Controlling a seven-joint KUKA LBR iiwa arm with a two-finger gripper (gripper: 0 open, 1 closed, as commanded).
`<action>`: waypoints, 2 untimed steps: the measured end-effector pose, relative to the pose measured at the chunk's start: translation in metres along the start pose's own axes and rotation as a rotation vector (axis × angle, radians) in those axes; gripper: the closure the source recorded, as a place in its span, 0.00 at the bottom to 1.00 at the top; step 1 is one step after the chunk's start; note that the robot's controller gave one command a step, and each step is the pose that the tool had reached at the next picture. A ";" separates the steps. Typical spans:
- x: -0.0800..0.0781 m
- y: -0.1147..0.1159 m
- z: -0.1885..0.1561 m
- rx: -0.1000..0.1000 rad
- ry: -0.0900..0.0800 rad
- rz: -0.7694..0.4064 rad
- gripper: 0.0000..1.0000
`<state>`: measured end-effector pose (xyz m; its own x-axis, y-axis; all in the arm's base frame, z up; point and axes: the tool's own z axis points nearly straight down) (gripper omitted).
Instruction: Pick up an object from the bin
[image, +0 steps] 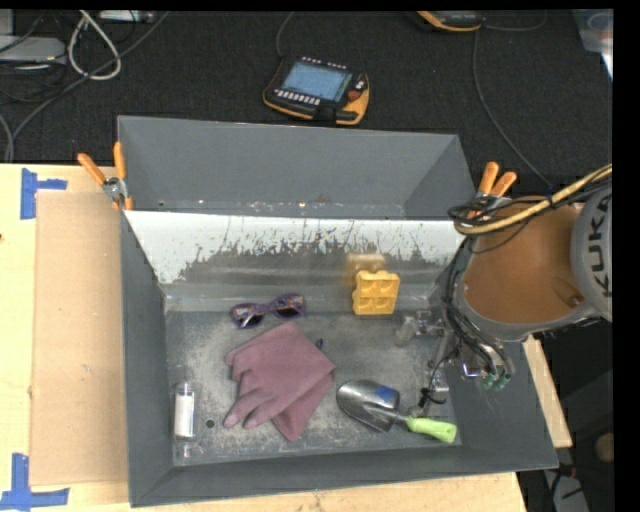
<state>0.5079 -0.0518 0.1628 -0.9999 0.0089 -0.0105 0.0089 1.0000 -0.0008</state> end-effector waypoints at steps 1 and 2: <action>-0.008 0.004 0.026 -0.004 -0.002 0.055 0.00; 0.029 0.008 0.063 0.000 0.010 0.146 0.00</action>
Offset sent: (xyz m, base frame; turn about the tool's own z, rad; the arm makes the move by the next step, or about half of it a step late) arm -0.0262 0.0072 -0.0606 0.1470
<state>0.4794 -0.0437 0.0996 -0.9880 0.1544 -0.0008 0.1544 0.9880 0.0002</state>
